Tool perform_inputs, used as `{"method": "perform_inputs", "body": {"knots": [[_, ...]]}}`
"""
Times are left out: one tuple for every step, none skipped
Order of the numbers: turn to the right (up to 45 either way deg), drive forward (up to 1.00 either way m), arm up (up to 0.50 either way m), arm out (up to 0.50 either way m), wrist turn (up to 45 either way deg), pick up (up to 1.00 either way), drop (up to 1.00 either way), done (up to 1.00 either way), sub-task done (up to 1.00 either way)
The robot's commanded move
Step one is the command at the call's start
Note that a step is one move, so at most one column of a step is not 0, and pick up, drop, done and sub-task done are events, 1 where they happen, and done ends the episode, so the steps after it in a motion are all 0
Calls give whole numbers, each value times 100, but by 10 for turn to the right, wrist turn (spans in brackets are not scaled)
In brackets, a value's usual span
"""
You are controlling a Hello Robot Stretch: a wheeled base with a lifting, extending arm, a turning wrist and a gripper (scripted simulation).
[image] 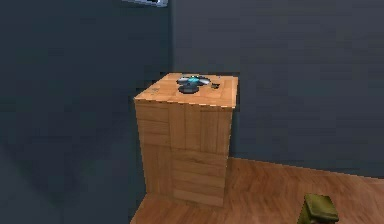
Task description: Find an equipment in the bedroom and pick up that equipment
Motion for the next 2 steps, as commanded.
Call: {"method": "perform_inputs", "body": {"knots": [[0, 0, 10, 0, 0, 0, 0, 0, 0], [0, 0, 0, 0, 0, 0, 0, 100, 0]]}}
